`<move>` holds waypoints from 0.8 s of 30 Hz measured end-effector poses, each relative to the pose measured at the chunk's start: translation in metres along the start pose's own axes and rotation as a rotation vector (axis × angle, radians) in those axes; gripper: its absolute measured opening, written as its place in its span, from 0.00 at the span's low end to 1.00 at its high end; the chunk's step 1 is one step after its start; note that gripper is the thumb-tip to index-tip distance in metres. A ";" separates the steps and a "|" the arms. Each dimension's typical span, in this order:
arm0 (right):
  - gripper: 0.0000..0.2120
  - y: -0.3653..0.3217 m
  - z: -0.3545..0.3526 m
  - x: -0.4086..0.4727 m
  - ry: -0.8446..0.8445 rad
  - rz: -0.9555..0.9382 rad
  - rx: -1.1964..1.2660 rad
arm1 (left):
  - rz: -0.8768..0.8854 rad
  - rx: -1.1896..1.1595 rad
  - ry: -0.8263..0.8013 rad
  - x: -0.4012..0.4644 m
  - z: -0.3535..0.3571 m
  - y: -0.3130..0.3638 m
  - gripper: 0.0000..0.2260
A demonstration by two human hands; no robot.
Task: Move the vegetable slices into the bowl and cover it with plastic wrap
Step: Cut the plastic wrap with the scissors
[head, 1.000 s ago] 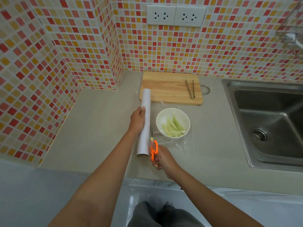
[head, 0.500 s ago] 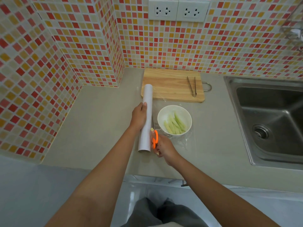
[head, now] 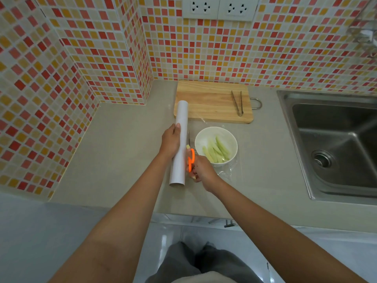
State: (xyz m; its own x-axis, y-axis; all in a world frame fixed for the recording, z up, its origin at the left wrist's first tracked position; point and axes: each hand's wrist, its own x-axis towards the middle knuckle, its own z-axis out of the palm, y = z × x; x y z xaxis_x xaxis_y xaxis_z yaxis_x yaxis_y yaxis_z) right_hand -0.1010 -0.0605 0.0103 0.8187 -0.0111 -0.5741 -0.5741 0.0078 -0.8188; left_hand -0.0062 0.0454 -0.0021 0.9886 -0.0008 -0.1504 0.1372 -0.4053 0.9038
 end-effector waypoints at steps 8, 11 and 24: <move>0.24 -0.010 -0.003 0.012 0.032 0.002 -0.020 | -0.005 -0.007 0.000 -0.001 0.000 0.003 0.20; 0.23 -0.015 -0.004 0.018 0.026 -0.016 -0.022 | -0.002 -0.010 0.001 -0.001 0.000 0.004 0.20; 0.24 -0.031 -0.009 0.032 0.032 -0.045 -0.003 | -0.023 -0.057 -0.003 -0.001 0.001 0.008 0.17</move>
State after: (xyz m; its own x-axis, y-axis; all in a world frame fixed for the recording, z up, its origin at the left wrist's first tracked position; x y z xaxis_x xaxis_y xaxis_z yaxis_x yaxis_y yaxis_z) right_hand -0.0569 -0.0703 0.0170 0.8428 -0.0431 -0.5365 -0.5369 0.0035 -0.8437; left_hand -0.0058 0.0408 0.0048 0.9850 0.0055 -0.1723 0.1632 -0.3523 0.9215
